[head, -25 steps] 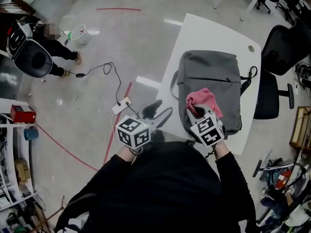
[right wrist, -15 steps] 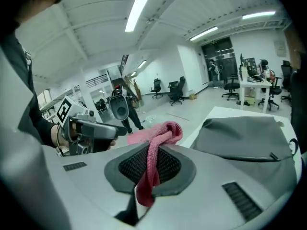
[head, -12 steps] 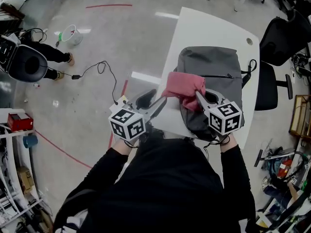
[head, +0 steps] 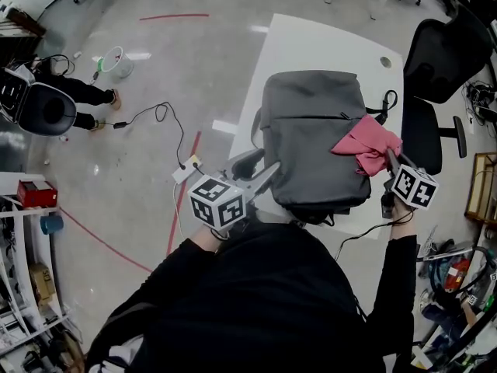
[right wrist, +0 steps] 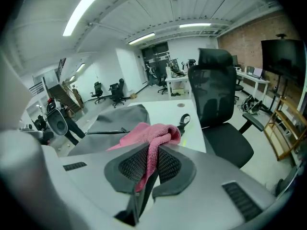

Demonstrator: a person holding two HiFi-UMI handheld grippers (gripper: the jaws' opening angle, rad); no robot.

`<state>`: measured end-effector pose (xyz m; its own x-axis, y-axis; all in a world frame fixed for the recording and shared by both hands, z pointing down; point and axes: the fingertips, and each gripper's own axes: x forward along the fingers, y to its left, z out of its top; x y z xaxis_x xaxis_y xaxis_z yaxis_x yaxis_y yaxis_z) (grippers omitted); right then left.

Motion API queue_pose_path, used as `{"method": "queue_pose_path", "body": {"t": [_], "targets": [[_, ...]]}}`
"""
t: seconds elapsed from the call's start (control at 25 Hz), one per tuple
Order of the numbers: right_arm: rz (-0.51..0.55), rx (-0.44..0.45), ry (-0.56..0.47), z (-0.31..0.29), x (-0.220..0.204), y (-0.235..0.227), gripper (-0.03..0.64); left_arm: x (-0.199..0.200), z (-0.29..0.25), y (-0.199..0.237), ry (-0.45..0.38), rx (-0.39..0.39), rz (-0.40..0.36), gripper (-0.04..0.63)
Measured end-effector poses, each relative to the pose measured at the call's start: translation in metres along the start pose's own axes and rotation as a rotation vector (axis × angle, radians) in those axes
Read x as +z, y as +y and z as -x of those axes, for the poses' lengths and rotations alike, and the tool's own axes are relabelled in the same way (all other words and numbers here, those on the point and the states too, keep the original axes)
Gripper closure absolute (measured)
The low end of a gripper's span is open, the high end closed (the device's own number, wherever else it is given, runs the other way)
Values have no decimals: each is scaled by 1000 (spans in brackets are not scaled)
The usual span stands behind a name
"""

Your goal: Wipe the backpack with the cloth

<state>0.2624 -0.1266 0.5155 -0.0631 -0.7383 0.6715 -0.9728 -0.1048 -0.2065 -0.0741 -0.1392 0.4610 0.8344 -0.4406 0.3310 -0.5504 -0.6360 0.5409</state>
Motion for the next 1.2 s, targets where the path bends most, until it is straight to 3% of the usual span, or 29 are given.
{"method": "queue_pose_path", "body": {"t": [0.12, 0.28, 0.4, 0.84, 1.04, 1.2], "targets": [[17, -25, -54, 14, 20, -23, 580, -3, -3, -5, -2, 13, -1, 371], [126, -23, -129, 19, 48, 0, 580, -7, 2, 1, 1, 28, 4, 371], [234, 36, -119, 2, 48, 50, 580, -7, 11, 12, 1, 35, 10, 371], [430, 291, 161, -85, -35, 256, 580, 11, 71, 89, -7, 75, 47, 371], [448, 460, 176, -96, -49, 349, 581, 18, 94, 121, -17, 99, 64, 371], [379, 602, 102, -89, -28, 397, 580, 25, 108, 134, -34, 129, 57, 373]]}}
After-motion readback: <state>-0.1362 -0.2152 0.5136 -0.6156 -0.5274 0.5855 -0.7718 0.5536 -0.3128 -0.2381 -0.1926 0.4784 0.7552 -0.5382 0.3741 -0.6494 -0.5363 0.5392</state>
